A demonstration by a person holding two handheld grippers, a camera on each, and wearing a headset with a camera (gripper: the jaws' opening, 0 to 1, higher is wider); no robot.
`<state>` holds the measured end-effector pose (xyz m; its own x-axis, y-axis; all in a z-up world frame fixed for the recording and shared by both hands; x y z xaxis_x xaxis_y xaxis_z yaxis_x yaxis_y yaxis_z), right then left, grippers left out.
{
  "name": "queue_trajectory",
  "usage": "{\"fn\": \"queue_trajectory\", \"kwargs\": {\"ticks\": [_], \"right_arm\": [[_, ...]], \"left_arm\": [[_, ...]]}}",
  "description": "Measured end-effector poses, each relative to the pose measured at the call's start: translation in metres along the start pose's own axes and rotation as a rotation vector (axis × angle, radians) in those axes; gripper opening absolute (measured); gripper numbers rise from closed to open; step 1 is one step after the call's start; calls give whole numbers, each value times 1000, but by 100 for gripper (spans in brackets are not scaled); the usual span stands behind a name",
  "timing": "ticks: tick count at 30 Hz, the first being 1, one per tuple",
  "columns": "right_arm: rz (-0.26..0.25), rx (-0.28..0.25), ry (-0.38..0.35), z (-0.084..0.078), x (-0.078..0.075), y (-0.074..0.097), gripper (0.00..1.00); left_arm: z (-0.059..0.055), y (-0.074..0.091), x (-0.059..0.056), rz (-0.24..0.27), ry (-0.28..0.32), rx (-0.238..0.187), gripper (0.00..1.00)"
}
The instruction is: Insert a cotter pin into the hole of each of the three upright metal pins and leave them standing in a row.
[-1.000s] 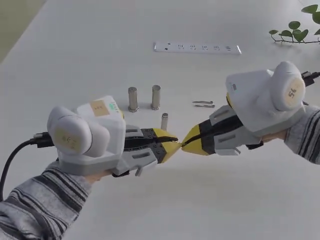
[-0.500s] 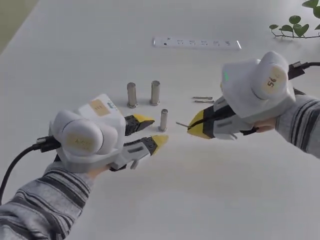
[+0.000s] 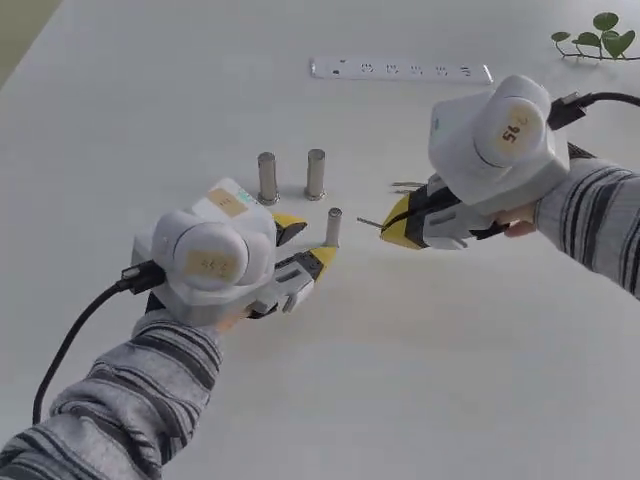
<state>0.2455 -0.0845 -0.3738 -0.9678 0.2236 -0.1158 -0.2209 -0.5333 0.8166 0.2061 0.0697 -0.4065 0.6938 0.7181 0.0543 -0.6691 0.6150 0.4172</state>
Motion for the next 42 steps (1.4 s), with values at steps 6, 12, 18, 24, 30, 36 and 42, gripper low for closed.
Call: {"fn": "queue_trajectory", "kwargs": {"ticks": [6,12,18,24,30,36,42], "right_arm": [[-4,6,47,5,-2,-5,0],[0,35,87,6,-5,-12,0],[8,47,116,6,-10,-16,0],[14,51,135,8,-11,-18,0],[15,54,147,7,-12,-19,0],[13,41,147,10,-12,-19,0],[12,49,165,14,-11,-19,0]], "left_arm": [[-6,-14,-2,20,17,18,19],[-11,-24,-4,38,41,41,17],[-12,-30,-1,38,71,38,14],[-11,-36,2,41,111,28,10],[-14,-37,1,41,117,36,8],[-15,-38,-1,40,127,42,6],[-15,-39,-1,40,125,39,6]]}}
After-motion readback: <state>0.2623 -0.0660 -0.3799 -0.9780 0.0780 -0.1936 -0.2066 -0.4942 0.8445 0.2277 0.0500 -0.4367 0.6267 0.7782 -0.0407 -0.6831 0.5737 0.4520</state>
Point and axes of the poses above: the centre of the closed fingertips' face, and the gripper's own axes: y roughly backward along the fingers, x roughly to its left, z roughly out of its top, the point moved 9 cm from there along y, roughly backward along the fingers, and after that the axes turned 2 degrees about -y, right-handed, at the moved point
